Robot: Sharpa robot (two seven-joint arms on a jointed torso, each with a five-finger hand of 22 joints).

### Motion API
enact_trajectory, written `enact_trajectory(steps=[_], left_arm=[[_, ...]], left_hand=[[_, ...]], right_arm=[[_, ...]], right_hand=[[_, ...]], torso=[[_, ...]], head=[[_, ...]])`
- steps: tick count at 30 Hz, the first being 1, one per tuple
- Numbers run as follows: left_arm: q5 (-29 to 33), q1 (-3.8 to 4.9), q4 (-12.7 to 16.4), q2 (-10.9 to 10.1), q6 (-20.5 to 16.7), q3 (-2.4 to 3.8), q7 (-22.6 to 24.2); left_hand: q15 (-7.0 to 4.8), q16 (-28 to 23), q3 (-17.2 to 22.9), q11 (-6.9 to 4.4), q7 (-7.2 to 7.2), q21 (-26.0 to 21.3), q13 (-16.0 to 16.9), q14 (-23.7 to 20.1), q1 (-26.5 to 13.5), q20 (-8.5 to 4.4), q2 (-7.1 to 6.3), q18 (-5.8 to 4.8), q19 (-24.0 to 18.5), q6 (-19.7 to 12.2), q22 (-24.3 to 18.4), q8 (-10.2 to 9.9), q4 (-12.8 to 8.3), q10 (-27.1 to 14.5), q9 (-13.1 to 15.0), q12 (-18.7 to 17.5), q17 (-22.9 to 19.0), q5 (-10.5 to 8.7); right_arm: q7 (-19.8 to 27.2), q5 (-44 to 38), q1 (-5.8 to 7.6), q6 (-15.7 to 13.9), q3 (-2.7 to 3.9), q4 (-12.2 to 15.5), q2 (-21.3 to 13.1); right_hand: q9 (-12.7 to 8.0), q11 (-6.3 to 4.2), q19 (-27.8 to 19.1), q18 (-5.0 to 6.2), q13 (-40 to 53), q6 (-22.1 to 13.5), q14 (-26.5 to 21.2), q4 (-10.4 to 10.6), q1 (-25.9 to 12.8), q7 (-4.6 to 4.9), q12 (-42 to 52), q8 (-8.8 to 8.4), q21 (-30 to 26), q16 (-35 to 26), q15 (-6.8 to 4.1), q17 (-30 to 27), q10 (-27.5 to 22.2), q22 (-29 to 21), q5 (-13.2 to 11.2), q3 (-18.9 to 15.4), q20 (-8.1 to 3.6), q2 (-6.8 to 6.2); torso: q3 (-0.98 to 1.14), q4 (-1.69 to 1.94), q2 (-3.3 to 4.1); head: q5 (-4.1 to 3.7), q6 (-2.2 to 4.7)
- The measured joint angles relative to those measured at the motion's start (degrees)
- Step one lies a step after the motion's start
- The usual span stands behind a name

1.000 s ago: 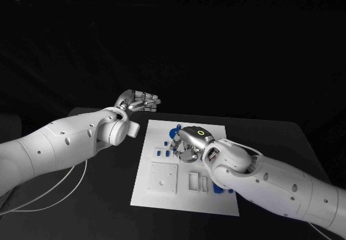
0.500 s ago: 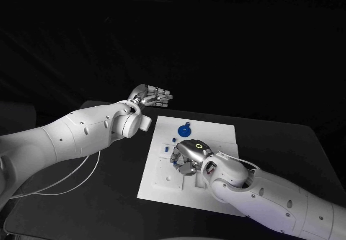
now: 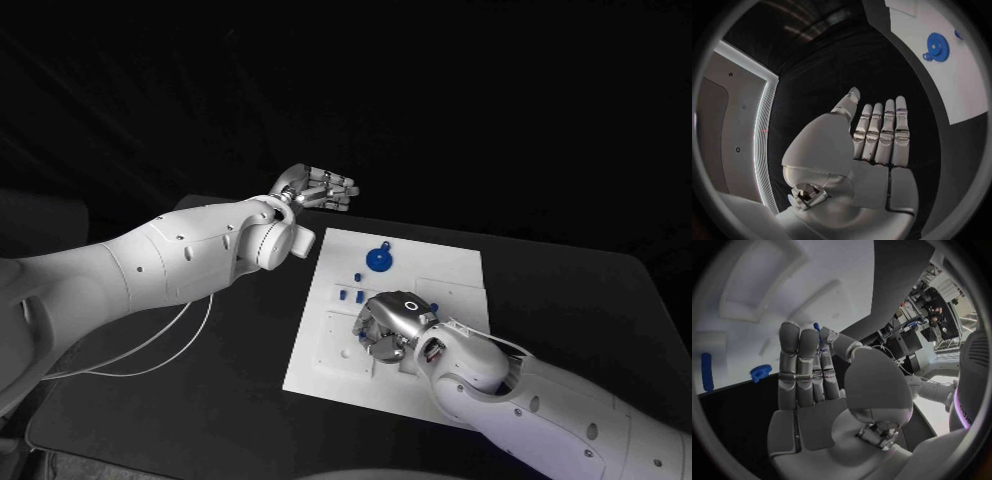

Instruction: Assemble the parts on the task board

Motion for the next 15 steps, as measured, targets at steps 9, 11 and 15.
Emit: enact_trajectory(steps=[9,11,15], left_arm=[[0.0,-0.01,0.0,-0.2,0.2,0.00,0.0],[0.0,-0.01,0.0,-0.2,0.2,0.00,0.0],[0.0,-0.01,0.1,-0.3,0.3,0.00,0.0]], left_hand=[[0.00,0.0,0.0,0.00,0.00,0.2,0.0,0.0,0.0,0.00,0.00,0.00,0.0,0.0,-0.2,0.0,0.0,0.0,0.0,0.0,0.0,0.00],[0.00,0.0,0.0,0.00,0.00,0.2,0.0,0.0,0.0,0.00,0.00,0.00,0.0,0.0,-0.2,0.0,0.0,0.0,0.0,0.0,0.0,0.00],[0.00,0.0,0.0,0.00,0.00,0.2,0.0,0.0,0.0,0.00,0.00,0.00,0.0,0.0,-0.2,0.0,0.0,0.0,0.0,0.0,0.0,0.00]], right_arm=[[-0.3,-1.2,-1.16,-1.8,0.00,0.6,-0.6],[-0.3,-1.5,-1.27,-2.3,0.00,0.6,-0.7],[-0.5,-2.1,-1.45,-3.6,0.00,0.6,-0.7]], right_hand=[[0.0,-0.06,0.2,0.00,0.0,0.0,0.0,-0.3,0.0,0.00,0.0,0.00,-0.3,0.3,0.00,-0.2,-0.1,0.7,-0.3,0.2,-0.18,-0.01],[0.0,0.02,0.2,0.00,0.0,0.0,0.0,-0.2,0.0,0.00,0.0,0.00,-0.5,0.3,0.00,-0.2,0.0,1.1,-0.3,0.3,-0.17,-0.01],[0.0,0.03,0.3,0.00,0.0,0.0,0.0,-0.1,0.0,-0.02,0.0,0.00,-0.7,0.5,0.00,-0.3,0.0,1.5,-0.7,0.5,-0.10,-0.02]], torso=[[0.03,-0.02,0.00],[0.03,0.00,0.00],[0.02,0.03,0.00]], head=[[0.25,-0.17],[0.26,-0.18],[0.24,-0.18]])
